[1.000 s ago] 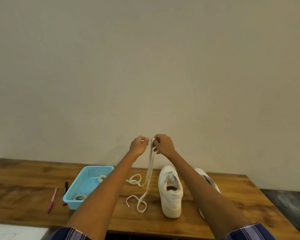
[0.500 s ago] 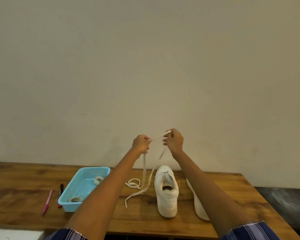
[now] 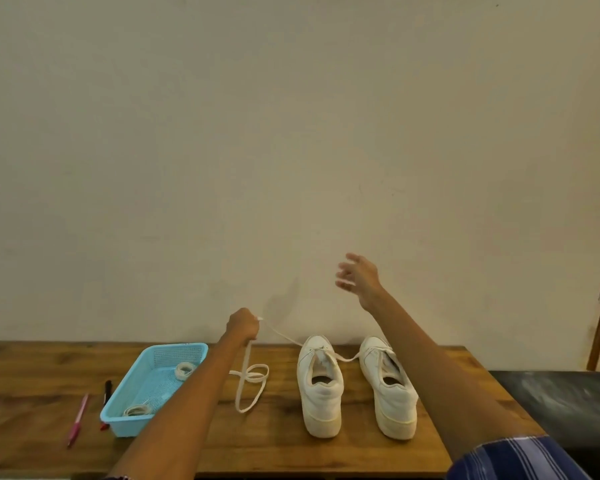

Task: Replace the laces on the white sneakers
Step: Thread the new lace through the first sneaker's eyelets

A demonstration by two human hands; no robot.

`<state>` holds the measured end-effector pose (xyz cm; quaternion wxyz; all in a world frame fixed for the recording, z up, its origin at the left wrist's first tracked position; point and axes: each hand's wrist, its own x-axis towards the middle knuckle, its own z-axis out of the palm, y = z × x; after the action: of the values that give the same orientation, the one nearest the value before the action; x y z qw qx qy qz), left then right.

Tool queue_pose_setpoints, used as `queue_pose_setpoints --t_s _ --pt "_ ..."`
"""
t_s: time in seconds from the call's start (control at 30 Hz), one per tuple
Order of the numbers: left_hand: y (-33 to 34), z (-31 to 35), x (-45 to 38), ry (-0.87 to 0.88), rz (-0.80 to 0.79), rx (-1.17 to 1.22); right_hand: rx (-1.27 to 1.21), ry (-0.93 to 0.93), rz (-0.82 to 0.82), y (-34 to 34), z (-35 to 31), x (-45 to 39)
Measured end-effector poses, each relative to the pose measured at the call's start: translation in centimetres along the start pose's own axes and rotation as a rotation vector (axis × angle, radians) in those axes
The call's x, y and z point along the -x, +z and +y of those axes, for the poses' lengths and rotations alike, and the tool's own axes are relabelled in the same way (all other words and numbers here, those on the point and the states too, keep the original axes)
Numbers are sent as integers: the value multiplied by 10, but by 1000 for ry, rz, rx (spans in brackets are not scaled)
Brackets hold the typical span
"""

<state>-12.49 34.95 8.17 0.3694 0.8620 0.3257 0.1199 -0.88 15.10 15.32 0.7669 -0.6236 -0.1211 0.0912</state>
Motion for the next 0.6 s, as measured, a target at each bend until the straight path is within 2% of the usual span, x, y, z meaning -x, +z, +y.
queue_pose_setpoints --t_s 0.07,0.17,0.23,0.27,0.33,0.43,0.53,0.6 --pt "1 16 7 56 -27 206 235 72 -204 4 7 16" --pt "0 39 14 170 -27 303 567 178 -515 14 23 30" --pt "0 53 17 245 -22 361 691 211 -611 26 36 33" --pt "0 58 17 267 -17 395 722 210 -602 30 43 33" --pt "-3 66 18 287 24 449 741 188 -510 34 54 31" --pt "-10 67 15 276 192 491 712 200 -309 25 65 22" --pt "-18 56 10 172 387 418 562 190 -26 3 79 8" --pt "-19 45 7 95 435 341 461 152 180 -14 88 0"
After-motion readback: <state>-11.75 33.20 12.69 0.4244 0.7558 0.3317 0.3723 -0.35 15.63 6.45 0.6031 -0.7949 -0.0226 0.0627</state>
